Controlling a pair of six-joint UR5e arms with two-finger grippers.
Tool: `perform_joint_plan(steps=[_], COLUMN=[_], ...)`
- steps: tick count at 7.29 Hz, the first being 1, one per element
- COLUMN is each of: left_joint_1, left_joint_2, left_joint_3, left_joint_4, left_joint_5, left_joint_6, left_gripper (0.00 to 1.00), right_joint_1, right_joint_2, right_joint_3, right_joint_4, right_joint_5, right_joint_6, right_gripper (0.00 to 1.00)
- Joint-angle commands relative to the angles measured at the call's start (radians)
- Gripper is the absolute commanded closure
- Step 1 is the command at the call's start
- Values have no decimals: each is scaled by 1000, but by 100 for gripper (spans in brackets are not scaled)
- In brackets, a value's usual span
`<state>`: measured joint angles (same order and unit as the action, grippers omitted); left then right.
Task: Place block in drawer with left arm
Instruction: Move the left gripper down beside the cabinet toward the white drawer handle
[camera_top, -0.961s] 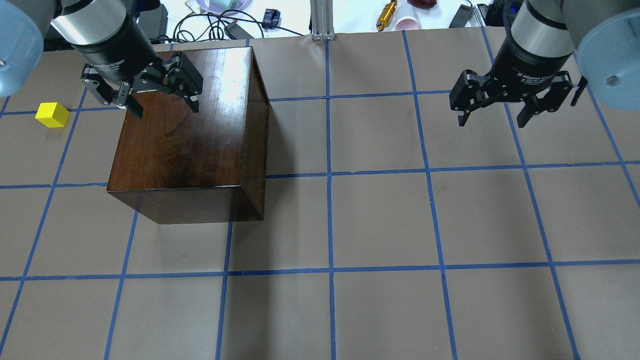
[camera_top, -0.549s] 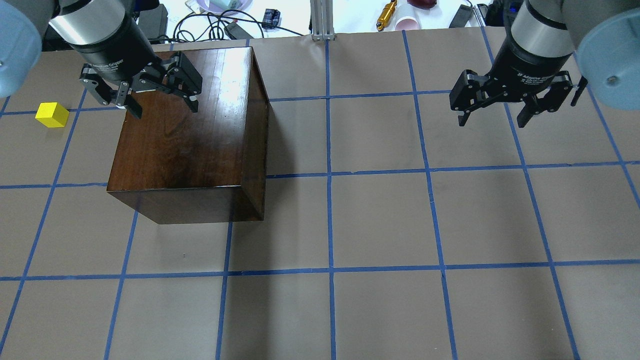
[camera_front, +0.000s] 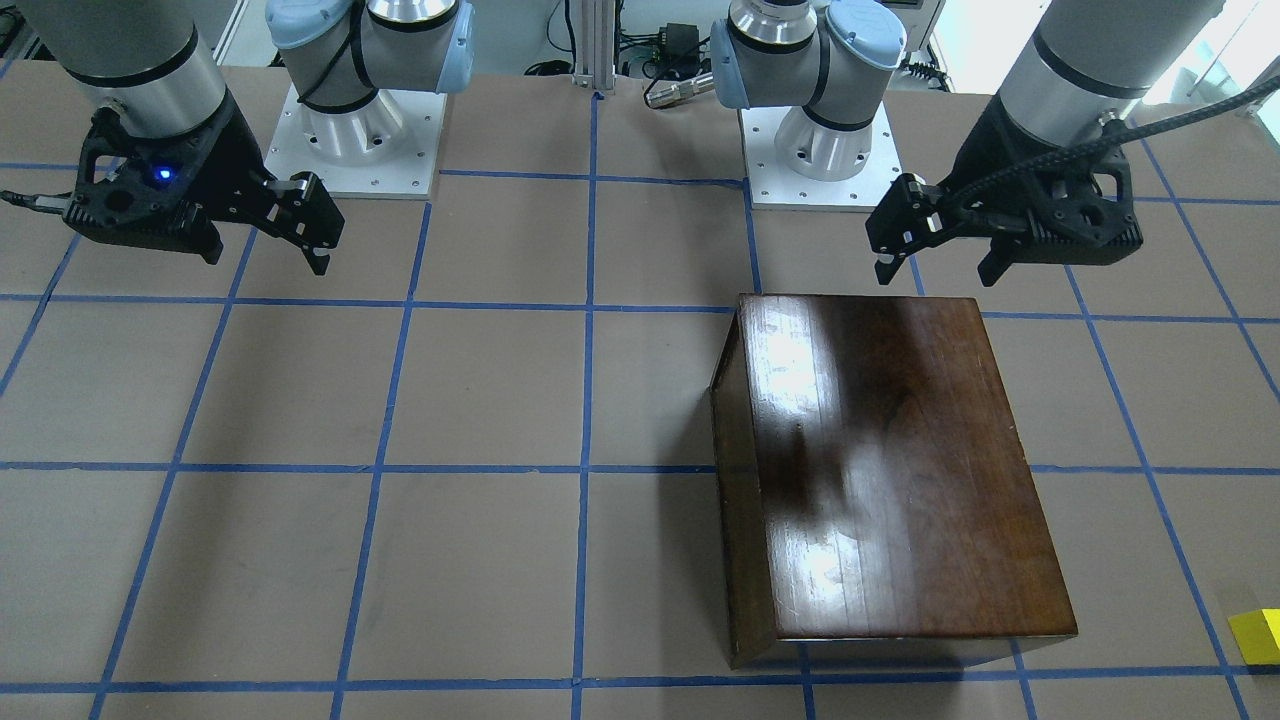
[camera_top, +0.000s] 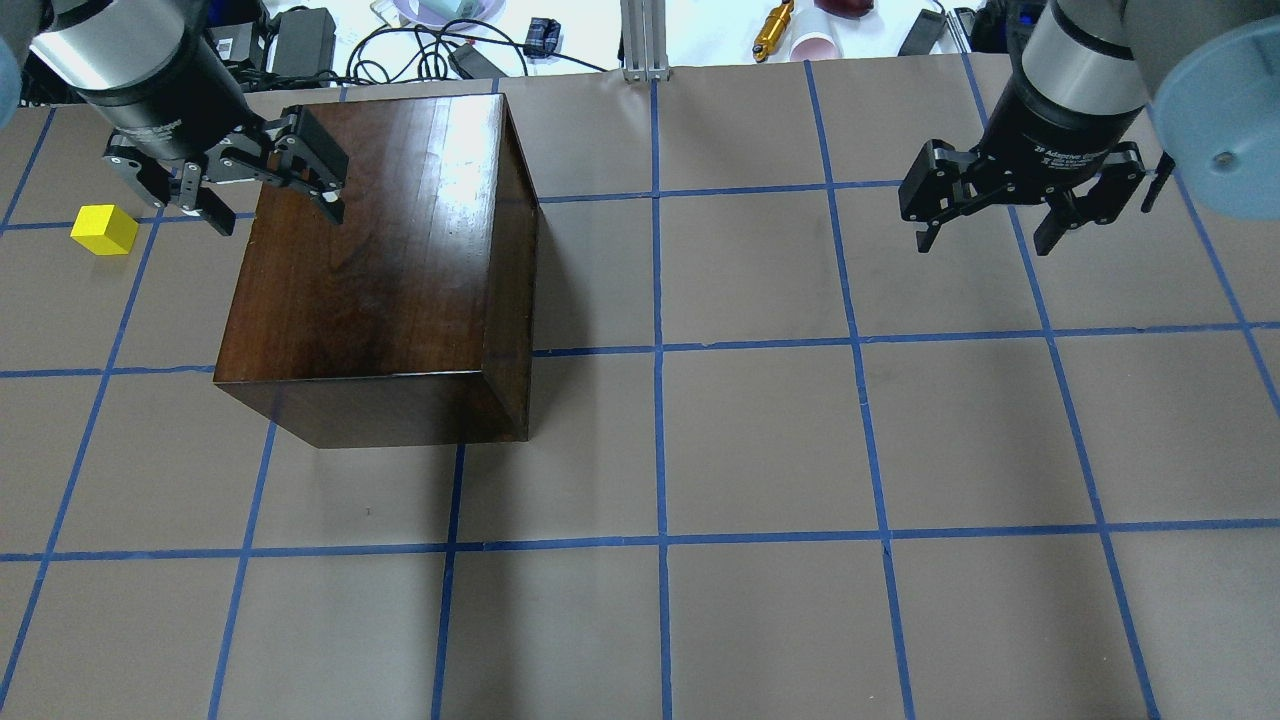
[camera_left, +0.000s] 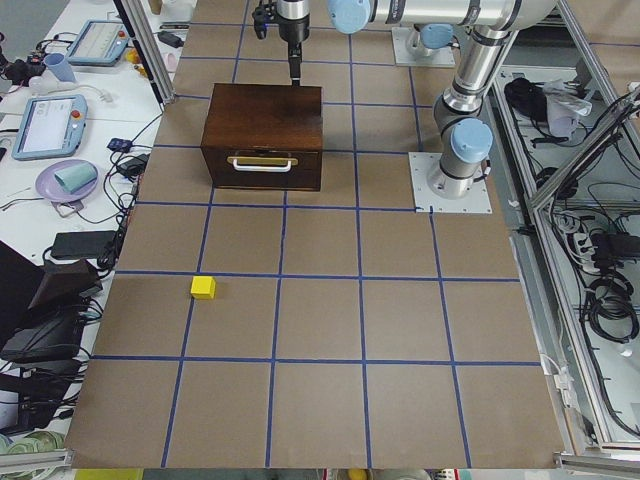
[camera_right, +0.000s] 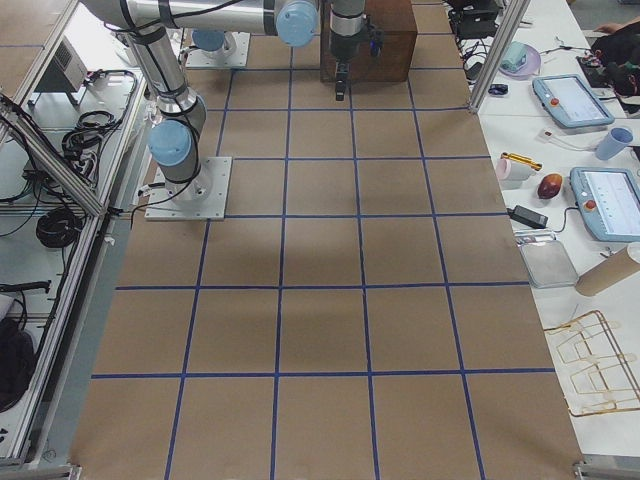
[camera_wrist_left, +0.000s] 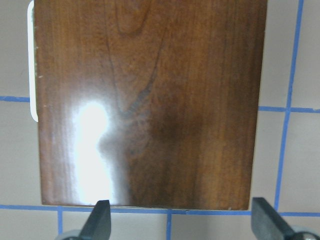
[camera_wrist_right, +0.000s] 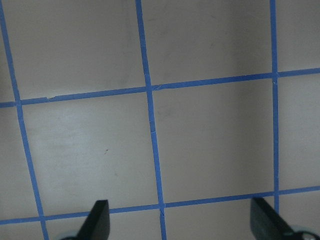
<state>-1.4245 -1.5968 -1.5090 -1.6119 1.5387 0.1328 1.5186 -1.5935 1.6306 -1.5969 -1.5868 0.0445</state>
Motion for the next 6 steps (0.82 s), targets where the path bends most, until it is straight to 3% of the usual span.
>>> perform_joint_plan(steps=[1, 6], left_joint_1=[125, 347], left_joint_2=[-17, -167], left_joint_3=[-2, 23], left_joint_4=[6, 93], left_joint_5=[-2, -17], left_joint_6=[185, 438], left_gripper=[0, 0], right_joint_1=[0, 0], right_joint_2=[1, 0], right_joint_3=[0, 0], right_joint_4=[0, 0], right_joint_5=[-1, -1], right_joint_6=[0, 0], right_gripper=[0, 0])
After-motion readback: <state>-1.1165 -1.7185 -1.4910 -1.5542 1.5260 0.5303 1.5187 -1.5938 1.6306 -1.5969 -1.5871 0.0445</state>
